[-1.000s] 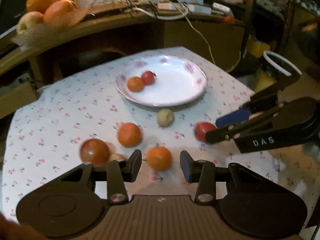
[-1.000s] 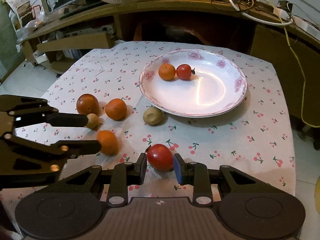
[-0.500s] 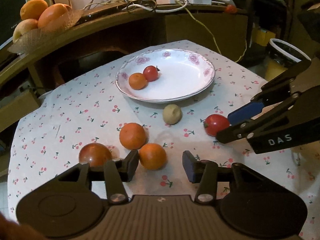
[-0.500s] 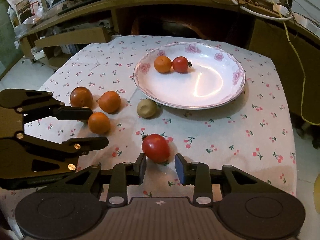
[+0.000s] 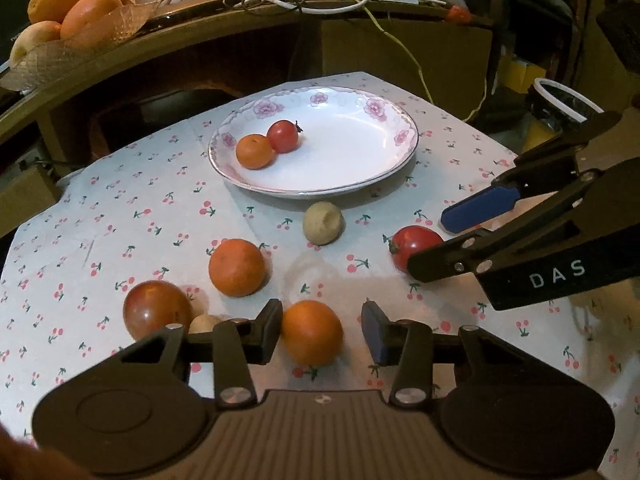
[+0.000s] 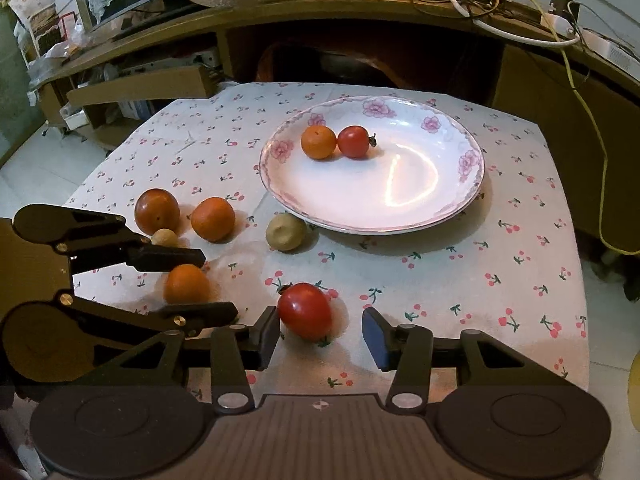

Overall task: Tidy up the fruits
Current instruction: 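Grasp the large red tomato with the right gripper while the left grasps an orange, then carry the tomato and orange into the white plate and open both grippers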

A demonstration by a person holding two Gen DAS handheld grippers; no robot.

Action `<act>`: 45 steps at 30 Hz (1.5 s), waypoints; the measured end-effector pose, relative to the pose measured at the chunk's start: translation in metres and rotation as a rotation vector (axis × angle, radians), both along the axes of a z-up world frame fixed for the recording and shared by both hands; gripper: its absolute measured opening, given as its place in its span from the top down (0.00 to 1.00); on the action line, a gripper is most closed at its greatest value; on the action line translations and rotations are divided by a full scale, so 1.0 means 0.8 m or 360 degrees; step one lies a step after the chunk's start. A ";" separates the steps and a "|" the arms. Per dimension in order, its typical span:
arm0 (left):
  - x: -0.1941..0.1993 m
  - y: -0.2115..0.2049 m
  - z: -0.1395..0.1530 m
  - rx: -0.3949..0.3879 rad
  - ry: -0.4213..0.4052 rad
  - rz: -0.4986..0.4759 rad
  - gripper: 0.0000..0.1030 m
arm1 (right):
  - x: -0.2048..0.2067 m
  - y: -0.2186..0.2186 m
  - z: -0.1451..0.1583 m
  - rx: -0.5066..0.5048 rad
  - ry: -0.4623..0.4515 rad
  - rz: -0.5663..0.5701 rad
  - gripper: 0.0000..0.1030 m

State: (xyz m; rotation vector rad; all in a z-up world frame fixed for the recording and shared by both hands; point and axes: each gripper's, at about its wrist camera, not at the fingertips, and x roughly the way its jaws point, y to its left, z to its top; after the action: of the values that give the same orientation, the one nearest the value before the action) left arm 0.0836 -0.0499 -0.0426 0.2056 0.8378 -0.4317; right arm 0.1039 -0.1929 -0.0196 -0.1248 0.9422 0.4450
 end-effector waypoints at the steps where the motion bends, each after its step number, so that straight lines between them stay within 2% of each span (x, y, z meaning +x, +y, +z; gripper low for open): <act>1: -0.002 0.001 0.000 -0.0002 -0.0003 0.0005 0.53 | -0.001 0.000 0.000 0.0005 0.0000 0.0004 0.54; 7: -0.006 -0.002 0.000 0.0016 -0.0014 0.0028 0.54 | 0.002 0.005 -0.010 -0.0025 0.0005 0.0006 0.54; 9: -0.007 -0.002 0.000 0.0014 -0.0015 0.0039 0.58 | 0.002 0.007 -0.008 -0.0033 -0.0003 0.0009 0.66; 10: -0.007 -0.002 0.000 0.0009 -0.0016 0.0041 0.65 | 0.002 0.009 -0.008 -0.0030 0.0002 0.0012 0.71; 15: -0.003 -0.001 0.004 -0.0034 0.0036 0.0093 0.65 | -0.003 0.014 -0.002 -0.0067 0.0005 0.0004 0.71; 22: -0.010 -0.008 0.038 0.0015 -0.0027 0.0115 0.65 | -0.014 0.011 0.030 -0.0053 -0.0064 -0.0046 0.72; 27: 0.020 -0.007 0.063 -0.0061 -0.0106 0.0156 0.65 | -0.001 0.009 0.055 -0.0020 -0.0142 -0.0110 0.72; 34: 0.073 -0.010 0.065 -0.0089 -0.0124 0.0212 0.65 | 0.040 0.006 0.054 -0.0011 -0.0157 -0.0208 0.72; 45: 0.109 -0.022 0.045 -0.0109 -0.0062 0.0217 0.65 | 0.076 -0.009 0.027 -0.0018 -0.0101 -0.0247 0.71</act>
State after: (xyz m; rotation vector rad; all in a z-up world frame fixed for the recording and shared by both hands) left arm 0.1706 -0.0675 -0.0067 0.0927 0.7924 -0.3267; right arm 0.1647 -0.2000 0.0022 -0.0752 0.8850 0.2911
